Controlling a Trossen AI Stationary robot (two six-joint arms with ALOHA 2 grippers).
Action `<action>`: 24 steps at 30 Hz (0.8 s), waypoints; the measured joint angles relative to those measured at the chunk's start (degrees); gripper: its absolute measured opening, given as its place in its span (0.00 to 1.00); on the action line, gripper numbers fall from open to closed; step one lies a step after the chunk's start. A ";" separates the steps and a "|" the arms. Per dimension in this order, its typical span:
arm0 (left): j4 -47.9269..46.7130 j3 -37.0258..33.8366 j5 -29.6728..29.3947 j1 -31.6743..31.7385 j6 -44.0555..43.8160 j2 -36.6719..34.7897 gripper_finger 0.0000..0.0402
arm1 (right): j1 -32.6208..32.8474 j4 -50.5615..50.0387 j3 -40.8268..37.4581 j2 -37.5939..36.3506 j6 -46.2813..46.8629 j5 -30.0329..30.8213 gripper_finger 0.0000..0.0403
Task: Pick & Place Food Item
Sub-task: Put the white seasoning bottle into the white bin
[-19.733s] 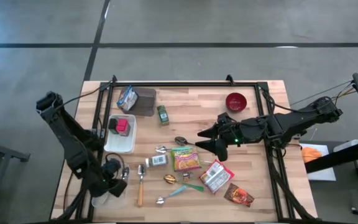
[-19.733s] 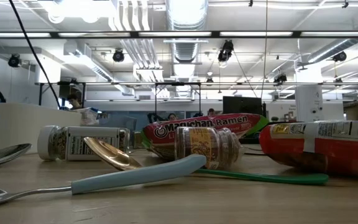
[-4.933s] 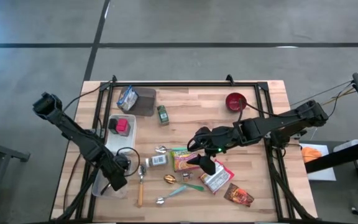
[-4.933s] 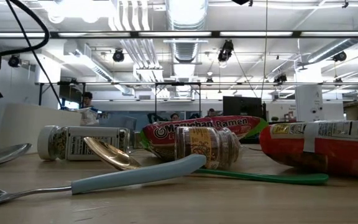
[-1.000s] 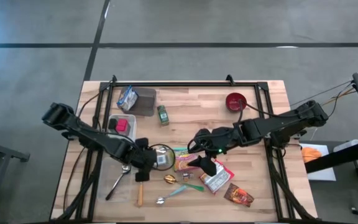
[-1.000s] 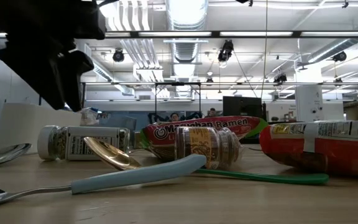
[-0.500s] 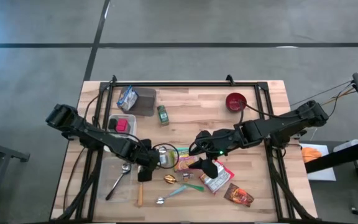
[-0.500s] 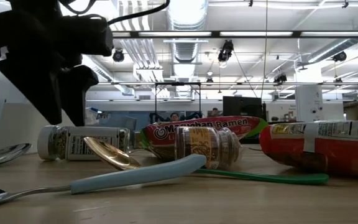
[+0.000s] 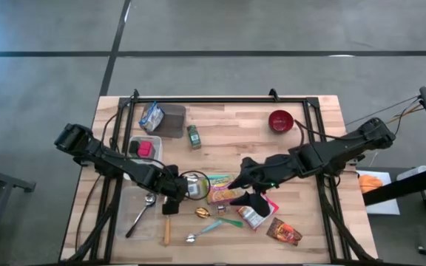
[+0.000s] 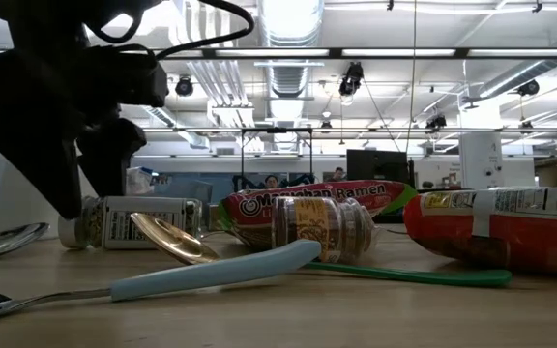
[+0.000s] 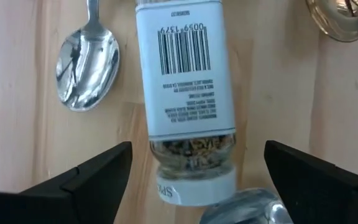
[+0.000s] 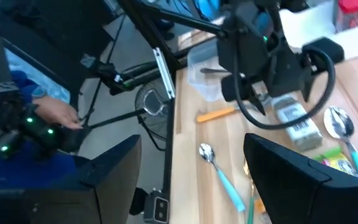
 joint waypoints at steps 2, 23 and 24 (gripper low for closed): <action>1.12 -0.99 -0.12 0.04 0.40 0.00 0.92 | 0.07 1.29 0.02 -0.03 -0.35 -0.03 0.69; 4.38 -3.70 0.29 0.28 1.97 0.00 0.60 | 0.07 2.15 0.02 -0.21 -0.04 -0.18 0.69; 4.51 -3.90 0.30 0.28 1.58 0.00 0.60 | 0.07 2.17 0.02 -0.21 0.04 -0.16 0.69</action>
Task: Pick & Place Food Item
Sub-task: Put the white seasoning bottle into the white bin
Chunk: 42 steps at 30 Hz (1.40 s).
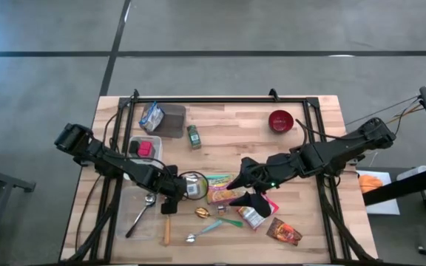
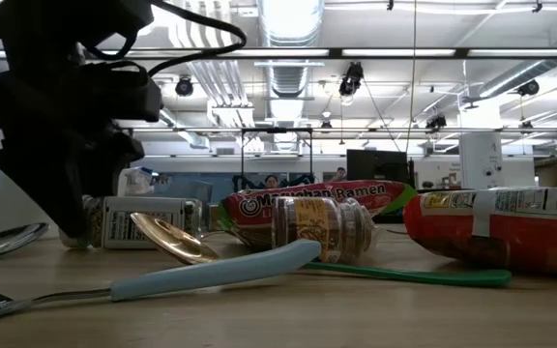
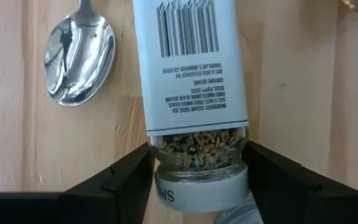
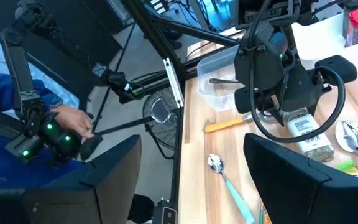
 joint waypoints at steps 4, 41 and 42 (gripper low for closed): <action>-0.02 -0.31 -0.01 0.00 -0.93 0.00 0.59 | 0.00 -0.04 0.00 0.00 0.21 -0.02 0.69; -11.98 10.83 7.23 0.26 -7.66 -0.07 0.47 | 0.00 -0.15 -0.02 -0.11 0.65 -0.43 0.69; -13.31 12.48 7.70 0.24 -7.69 -0.07 0.47 | 0.00 -0.47 -0.02 -0.11 -0.03 -0.43 0.69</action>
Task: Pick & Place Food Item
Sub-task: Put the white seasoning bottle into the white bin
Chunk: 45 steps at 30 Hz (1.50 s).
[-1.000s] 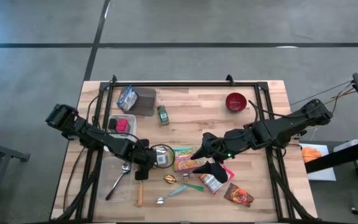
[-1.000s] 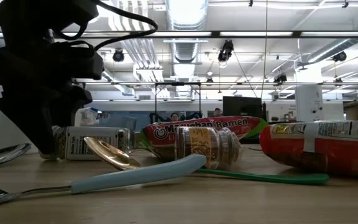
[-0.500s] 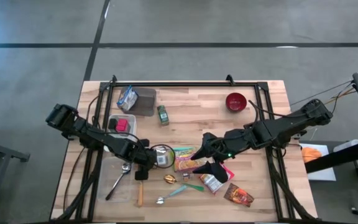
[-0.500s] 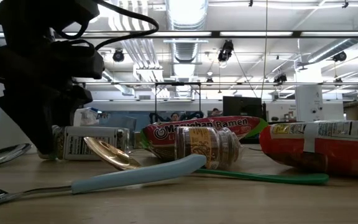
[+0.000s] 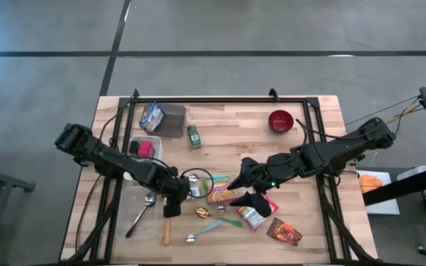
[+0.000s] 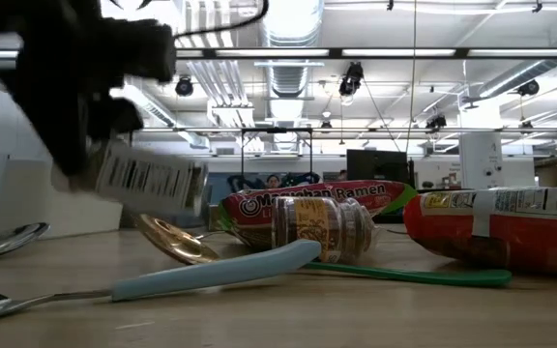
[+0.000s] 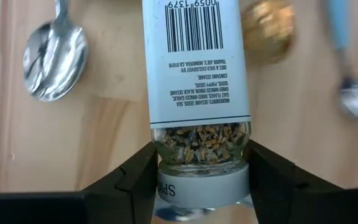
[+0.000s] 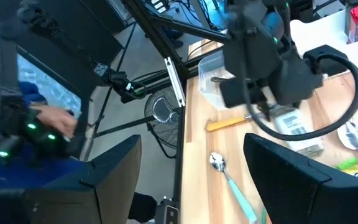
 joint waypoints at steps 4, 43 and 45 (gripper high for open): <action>-5.16 7.31 1.85 0.50 -0.65 -0.07 0.47 | 0.00 -3.00 0.00 0.09 -2.60 0.02 0.69; -6.09 32.48 5.41 4.24 5.37 -3.31 0.47 | -4.13 -0.13 -0.02 0.22 -0.40 0.92 0.69; -4.48 32.48 5.34 4.24 5.64 -4.05 0.47 | -4.27 0.91 -0.02 0.22 -0.45 0.90 0.69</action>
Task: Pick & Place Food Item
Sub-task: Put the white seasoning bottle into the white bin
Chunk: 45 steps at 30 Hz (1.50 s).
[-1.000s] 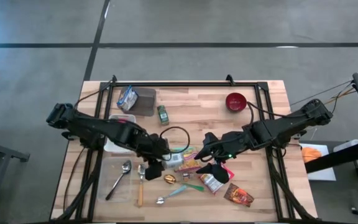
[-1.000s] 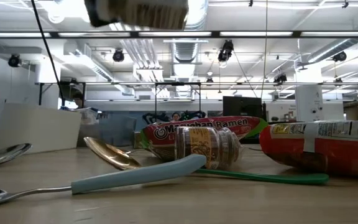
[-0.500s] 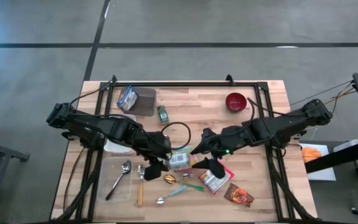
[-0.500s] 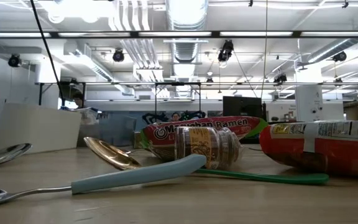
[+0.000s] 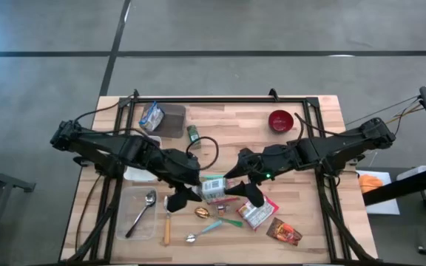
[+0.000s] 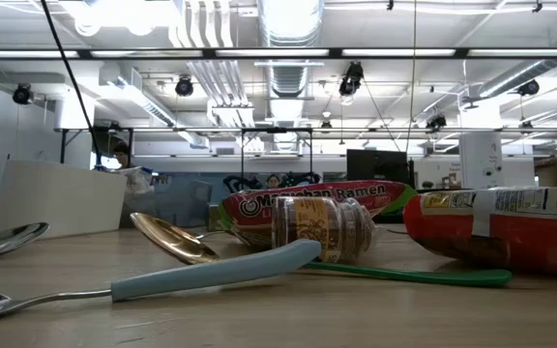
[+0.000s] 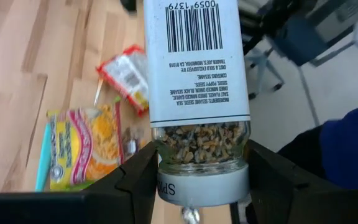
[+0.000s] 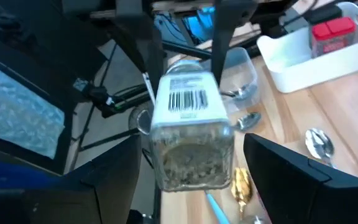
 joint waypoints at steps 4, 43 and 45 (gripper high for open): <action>1.93 0.00 -0.64 0.07 0.09 -0.58 0.47 | -0.05 1.74 0.00 0.00 -0.54 0.04 0.69; 10.95 -0.07 -3.35 1.63 -3.91 -2.48 0.61 | -0.34 11.50 0.00 -0.46 -1.04 -0.22 0.48; 12.83 0.04 -4.17 1.93 -5.20 -3.05 0.77 | -0.33 12.04 -0.01 -0.50 -1.39 -0.54 0.48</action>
